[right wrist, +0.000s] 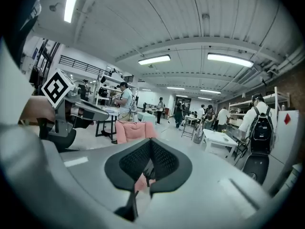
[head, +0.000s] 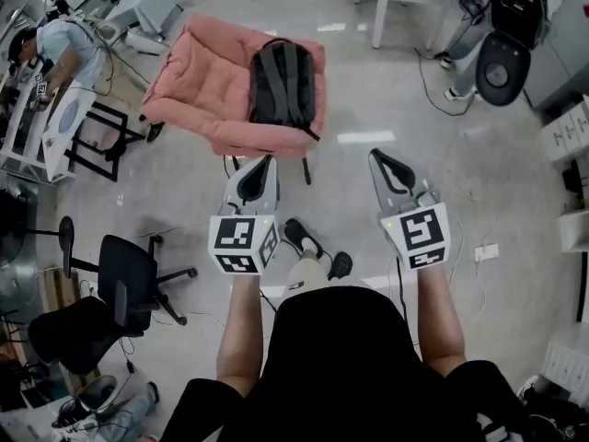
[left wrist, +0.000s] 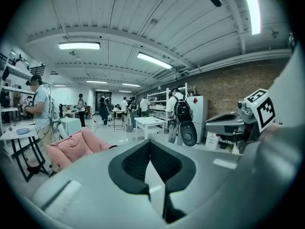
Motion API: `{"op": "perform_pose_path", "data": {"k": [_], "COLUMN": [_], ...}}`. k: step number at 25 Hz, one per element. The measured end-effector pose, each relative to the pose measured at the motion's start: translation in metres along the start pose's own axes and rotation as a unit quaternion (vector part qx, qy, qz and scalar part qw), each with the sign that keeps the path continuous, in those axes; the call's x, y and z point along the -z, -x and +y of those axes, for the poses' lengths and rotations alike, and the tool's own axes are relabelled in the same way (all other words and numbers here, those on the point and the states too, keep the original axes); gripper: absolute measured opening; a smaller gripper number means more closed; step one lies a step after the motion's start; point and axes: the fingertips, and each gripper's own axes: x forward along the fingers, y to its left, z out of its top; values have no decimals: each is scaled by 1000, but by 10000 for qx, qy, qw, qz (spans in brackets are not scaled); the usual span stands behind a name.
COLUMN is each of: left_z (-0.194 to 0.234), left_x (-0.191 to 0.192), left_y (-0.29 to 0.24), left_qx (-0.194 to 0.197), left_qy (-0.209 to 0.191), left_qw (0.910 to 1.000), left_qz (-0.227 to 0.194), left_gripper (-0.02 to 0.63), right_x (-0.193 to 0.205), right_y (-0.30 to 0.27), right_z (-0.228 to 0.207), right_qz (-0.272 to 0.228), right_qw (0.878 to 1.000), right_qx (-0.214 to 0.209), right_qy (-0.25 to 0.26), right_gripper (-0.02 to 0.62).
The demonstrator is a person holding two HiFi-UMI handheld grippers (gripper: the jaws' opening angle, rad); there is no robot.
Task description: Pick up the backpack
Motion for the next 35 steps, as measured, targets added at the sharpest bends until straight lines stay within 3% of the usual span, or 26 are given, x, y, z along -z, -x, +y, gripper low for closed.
{"op": "perform_pose_path", "data": {"k": [11,19,28,35], "left_z": [-5,9,58,107], "left_x": [7,13,9,2], "left_y": [2,-22,-82,-136], "left_qx": [97,195,201,267], "left_qy": [-130,-119,55,146], "left_qw": [9998,9996,9995,9991], "left_qz": [89,191,217,296], "left_gripper": [-3,15,52,89], "right_x": [9,23,9,-10], "right_y": [2,-25,-98,-172], "right_z": [3,-3,-26,-49], "right_qz": [-50,266,374,438], "right_qw": [9996,9986,9982,9980], "right_qx": [-25,-122,-239,-309], "right_qy": [-284,-448,-407,-333], "right_gripper": [11,14,25,79]}}
